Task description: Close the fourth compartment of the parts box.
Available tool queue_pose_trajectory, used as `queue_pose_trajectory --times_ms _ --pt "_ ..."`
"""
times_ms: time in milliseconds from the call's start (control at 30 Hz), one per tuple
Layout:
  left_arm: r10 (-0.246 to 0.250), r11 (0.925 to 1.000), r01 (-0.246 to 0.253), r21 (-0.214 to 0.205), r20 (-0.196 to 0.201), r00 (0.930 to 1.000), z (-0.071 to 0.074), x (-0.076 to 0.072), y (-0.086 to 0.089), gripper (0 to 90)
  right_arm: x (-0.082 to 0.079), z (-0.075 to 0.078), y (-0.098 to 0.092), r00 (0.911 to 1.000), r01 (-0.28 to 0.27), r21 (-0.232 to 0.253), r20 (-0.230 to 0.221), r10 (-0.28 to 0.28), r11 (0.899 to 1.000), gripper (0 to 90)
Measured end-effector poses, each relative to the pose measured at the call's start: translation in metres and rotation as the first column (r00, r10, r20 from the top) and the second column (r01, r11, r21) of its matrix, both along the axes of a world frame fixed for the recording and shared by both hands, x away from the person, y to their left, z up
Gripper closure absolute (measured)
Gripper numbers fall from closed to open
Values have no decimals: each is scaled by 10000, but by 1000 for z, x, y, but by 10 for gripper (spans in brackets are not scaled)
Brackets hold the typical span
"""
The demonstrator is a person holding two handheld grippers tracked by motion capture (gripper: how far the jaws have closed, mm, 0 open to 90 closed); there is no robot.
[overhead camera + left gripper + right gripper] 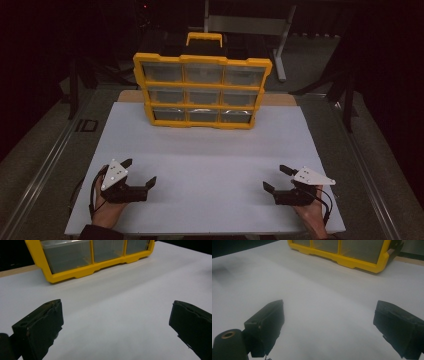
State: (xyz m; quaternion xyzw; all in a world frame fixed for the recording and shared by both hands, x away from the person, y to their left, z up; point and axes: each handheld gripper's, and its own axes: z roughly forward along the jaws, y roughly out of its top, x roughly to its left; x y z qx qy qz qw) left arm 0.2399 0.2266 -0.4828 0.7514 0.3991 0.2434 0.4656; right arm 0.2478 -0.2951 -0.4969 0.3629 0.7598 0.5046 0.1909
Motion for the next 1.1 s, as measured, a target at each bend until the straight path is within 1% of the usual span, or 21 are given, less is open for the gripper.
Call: queue_pose_trajectory --times_ms 100,167,267,367,500,733,833,967,1100 --pt "157 9999 -157 53 -37 9999 -4 -2 5 1 -1 0 0 10000 36 10 39 -36 10000 97" --pt "208 9998 -208 -41 28 9998 -4 -3 7 1 -1 1 -1 10000 71 37 67 -71 10000 95" --pt "263 9996 -261 -75 251 9993 -3 -5 9 1 0 1 -2 9998 157 62 90 -158 9999 94" --pt "229 9997 -230 15 478 9986 -2 -7 10 1 0 1 -2 9997 183 113 148 -185 9998 94" --pt "249 9996 -242 -110 642 9976 -1 -8 11 1 0 2 -1 9998 76 106 199 -78 9999 93" --pt "288 9994 -275 -192 675 9973 0 -8 12 1 0 1 0 9998 57 131 212 -60 9999 93" --pt "218 9997 -209 -133 698 9973 -1 -7 11 1 1 1 -1 9998 62 146 192 -65 9999 93" --pt "249 9996 -239 -162 641 9976 -2 -5 10 1 0 1 -2 9997 52 171 221 -56 9998 92" --pt "304 9995 -299 -100 614 9977 -2 -4 9 1 1 1 -3 9997 53 205 253 -58 9998 92"
